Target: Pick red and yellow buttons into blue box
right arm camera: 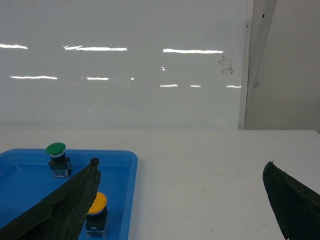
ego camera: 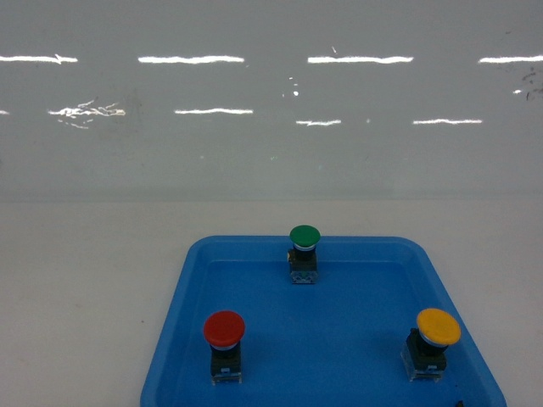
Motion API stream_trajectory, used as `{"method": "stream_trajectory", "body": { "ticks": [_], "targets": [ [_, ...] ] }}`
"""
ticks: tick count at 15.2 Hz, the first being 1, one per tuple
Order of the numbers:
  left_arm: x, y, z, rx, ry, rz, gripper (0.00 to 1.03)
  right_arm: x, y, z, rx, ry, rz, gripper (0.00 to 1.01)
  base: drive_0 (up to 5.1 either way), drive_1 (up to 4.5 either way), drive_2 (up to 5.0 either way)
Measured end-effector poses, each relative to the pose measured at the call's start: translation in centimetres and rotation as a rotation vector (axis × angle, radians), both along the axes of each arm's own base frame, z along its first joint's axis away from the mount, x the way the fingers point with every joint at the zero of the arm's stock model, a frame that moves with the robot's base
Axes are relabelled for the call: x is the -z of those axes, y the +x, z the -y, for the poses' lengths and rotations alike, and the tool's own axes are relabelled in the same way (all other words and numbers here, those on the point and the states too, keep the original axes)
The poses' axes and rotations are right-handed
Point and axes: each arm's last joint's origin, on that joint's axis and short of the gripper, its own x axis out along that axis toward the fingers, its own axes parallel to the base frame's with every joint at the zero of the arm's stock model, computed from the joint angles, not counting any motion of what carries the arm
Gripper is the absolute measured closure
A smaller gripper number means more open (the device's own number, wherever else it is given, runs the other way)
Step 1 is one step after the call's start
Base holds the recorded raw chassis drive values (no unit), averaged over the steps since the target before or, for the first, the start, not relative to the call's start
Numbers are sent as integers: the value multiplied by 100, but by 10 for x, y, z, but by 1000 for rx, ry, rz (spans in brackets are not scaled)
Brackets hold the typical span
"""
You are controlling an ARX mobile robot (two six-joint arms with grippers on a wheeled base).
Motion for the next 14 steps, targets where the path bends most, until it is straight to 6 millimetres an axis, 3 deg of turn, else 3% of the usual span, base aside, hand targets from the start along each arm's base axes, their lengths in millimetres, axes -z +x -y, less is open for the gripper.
{"method": "stream_trajectory", "body": {
  "ticks": [14],
  "targets": [
    [0,0,0,1,0,-1,5,0,0,0,0,0,0,3,0,0,0]
  ]
}}
